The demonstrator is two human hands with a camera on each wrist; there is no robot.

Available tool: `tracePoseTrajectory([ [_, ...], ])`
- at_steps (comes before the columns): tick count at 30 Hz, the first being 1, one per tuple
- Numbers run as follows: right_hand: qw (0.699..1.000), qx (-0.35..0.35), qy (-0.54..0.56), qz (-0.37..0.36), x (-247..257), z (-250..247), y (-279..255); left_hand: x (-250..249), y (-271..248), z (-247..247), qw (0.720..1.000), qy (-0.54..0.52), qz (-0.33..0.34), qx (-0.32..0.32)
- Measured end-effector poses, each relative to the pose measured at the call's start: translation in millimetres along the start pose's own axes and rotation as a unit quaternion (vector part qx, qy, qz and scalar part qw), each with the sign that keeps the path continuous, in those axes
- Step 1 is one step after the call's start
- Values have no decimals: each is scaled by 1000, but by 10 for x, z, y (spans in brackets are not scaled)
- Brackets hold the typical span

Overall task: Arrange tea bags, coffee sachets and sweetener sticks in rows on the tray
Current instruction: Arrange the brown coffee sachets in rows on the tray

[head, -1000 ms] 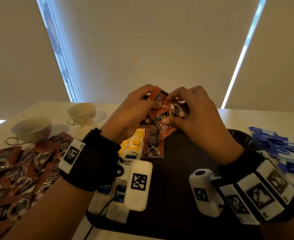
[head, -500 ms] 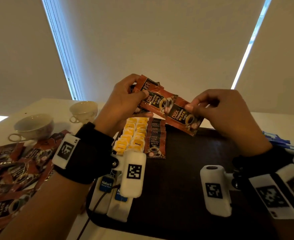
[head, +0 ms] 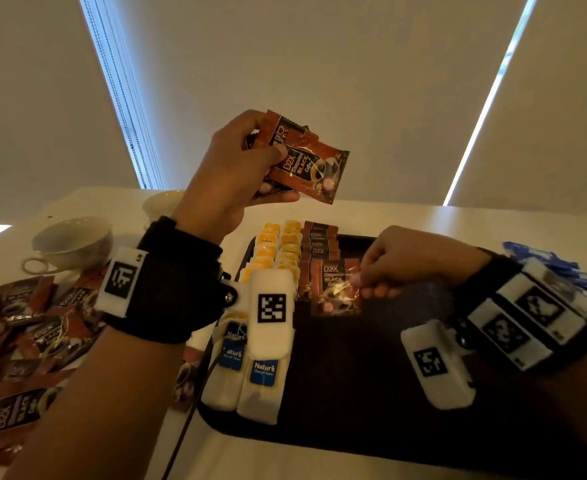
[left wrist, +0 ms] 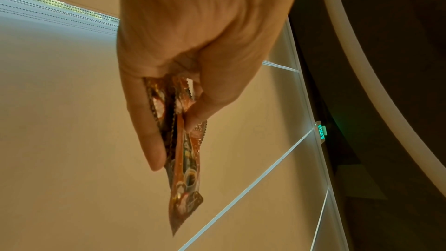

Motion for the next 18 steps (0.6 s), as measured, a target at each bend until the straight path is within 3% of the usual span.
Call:
tracePoseTrajectory([
  [5,992,102,-2,69,36,132,228,-41,8,-24,1000,-5,3,5],
  [18,988,104,56,101,33,160,491,2,5,21,1000,-7,1,20],
])
Point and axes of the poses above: each hand's wrist, its own y-axis towards the middle knuckle, its own z-axis out of the palm, x = y × z, the point moved 2 cm from there along y, towards the middle knuckle, and after that the axes turned 13 degrees about -y, right-handed, at the moved point
